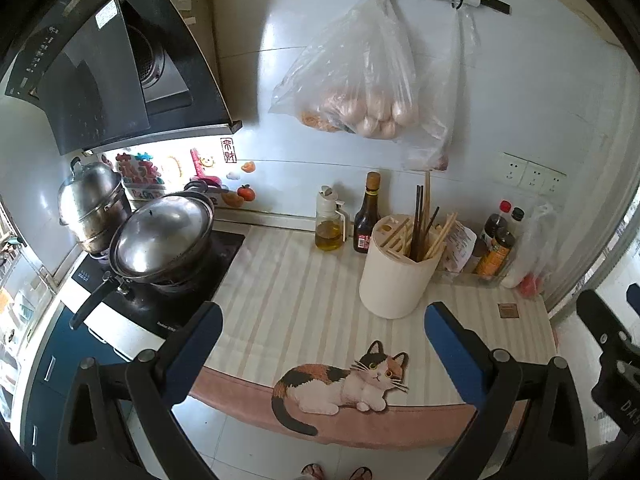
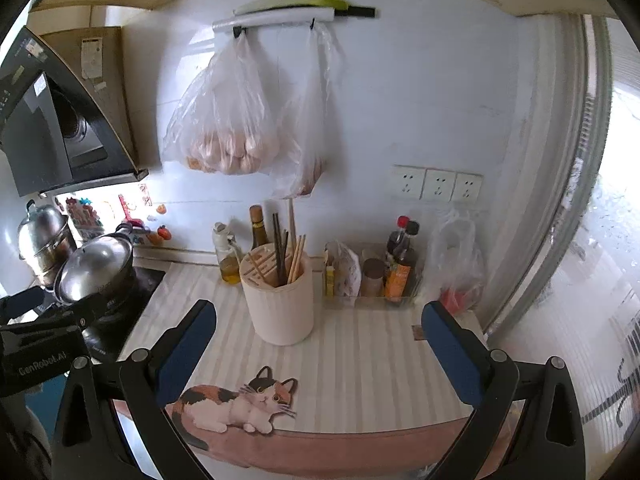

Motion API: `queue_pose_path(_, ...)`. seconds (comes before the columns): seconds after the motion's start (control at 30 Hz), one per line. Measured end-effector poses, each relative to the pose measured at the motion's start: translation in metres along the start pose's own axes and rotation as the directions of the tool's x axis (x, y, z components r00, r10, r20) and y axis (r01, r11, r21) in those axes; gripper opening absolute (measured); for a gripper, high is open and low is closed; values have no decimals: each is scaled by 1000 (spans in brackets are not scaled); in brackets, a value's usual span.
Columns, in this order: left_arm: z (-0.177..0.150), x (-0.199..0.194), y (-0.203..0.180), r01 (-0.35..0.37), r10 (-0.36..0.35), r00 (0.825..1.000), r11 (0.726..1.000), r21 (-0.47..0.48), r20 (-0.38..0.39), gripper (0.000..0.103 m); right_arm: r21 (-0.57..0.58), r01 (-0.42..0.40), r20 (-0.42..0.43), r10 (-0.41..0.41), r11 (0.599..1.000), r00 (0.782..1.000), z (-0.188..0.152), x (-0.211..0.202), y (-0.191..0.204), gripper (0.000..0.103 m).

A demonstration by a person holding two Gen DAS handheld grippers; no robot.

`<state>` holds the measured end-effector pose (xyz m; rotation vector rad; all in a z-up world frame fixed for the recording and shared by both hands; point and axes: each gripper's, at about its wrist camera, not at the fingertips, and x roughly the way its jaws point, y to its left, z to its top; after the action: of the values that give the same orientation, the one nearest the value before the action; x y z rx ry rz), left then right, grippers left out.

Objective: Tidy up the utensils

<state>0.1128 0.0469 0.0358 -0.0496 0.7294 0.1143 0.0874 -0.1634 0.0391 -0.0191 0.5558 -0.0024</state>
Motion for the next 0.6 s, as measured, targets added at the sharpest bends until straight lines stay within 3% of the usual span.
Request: queue_pose_path(0.6,0,3,-7,-2,2,1000,999,53,-1,103,-10,-41,-61,40,999,997,-5,25,8,103)
